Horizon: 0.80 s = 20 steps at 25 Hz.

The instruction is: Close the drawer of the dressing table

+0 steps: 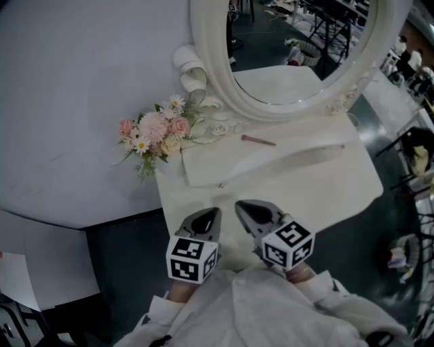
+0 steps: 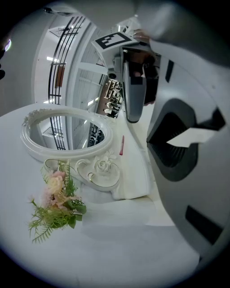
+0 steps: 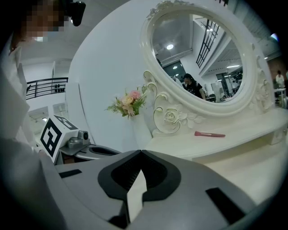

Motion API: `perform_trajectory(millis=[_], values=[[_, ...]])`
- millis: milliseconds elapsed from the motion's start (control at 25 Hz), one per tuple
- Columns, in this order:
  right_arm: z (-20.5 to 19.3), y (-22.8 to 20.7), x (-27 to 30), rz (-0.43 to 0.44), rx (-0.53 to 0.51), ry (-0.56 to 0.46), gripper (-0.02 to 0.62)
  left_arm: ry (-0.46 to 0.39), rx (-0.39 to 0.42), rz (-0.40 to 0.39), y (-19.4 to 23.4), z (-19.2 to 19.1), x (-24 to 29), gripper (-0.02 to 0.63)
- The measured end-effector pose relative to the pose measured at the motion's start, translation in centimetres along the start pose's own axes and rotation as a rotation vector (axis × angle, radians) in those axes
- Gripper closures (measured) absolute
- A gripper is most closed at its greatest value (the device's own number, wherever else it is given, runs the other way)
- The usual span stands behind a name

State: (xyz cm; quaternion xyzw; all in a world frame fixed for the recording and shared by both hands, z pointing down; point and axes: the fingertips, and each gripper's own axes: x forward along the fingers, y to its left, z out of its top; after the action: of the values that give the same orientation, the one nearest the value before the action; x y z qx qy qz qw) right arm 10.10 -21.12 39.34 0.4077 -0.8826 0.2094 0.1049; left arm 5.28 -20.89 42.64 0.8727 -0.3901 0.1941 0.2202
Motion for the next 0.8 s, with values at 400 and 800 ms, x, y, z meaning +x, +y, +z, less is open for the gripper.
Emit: perform_trajectory(millis=[400, 800], values=[[-0.8, -0.2, -0.4, 0.008, 0.001, 0.019, 0.588, 0.001, -0.006, -0.019, -0.3, -0.3, 0.2, 0.601], [-1.3, -0.3, -0.2, 0.008, -0.013, 0.045, 0.588, 0.007, -0.017, -0.022, -0.2, -0.7, 0.3, 0.600]])
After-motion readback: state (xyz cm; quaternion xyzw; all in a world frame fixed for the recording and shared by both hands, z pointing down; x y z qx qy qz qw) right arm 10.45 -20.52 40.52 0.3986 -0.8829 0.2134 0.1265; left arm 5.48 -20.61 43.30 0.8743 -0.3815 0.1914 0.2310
